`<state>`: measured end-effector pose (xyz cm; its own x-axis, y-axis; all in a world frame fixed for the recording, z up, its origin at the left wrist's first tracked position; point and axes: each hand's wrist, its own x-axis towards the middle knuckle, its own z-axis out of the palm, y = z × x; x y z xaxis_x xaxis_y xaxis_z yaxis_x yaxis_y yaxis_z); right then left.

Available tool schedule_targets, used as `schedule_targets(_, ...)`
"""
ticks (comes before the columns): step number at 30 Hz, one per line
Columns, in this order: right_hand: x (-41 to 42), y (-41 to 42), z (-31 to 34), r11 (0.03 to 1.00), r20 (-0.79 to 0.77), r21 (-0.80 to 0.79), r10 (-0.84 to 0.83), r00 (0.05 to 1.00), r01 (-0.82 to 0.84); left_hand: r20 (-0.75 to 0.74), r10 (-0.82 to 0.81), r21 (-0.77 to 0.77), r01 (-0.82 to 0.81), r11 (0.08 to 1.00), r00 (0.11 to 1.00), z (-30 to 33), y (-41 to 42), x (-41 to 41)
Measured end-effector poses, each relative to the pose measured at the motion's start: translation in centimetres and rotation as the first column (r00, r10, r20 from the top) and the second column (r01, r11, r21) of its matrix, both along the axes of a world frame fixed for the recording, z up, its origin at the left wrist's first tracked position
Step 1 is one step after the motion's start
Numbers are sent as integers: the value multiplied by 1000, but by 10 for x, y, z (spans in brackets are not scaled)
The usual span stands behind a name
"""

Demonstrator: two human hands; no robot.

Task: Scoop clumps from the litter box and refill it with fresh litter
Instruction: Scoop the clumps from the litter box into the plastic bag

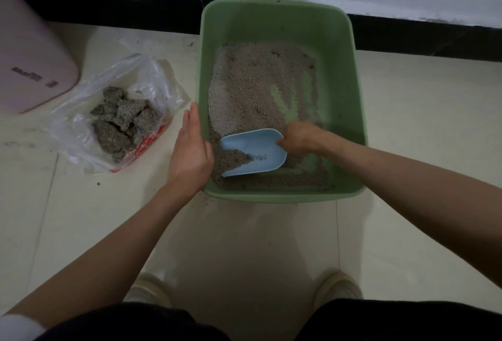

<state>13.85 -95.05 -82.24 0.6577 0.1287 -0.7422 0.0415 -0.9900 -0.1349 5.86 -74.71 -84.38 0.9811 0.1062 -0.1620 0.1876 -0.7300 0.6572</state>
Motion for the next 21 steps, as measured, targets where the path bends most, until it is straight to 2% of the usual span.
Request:
schedule_targets(4,-9,-4,-9,996,-109,76,-38,993,46,1,-1,-7,1,1000,1000,0,0,-1)
schedule_targets(11,-18,-25,-10,958,-134,239,-132,982,161,3,-14,-31,14,999,1000,-1,2,0)
schedule_targets(17,-14,-47,3,906,-57,297,-298,953,302,17,-34,38,34,999,999,-1,2,-1)
schedule_targets(21,-6,-46,27,849,35,408,-383,923,337,52,-55,93,50,994,997,2,1,-1)
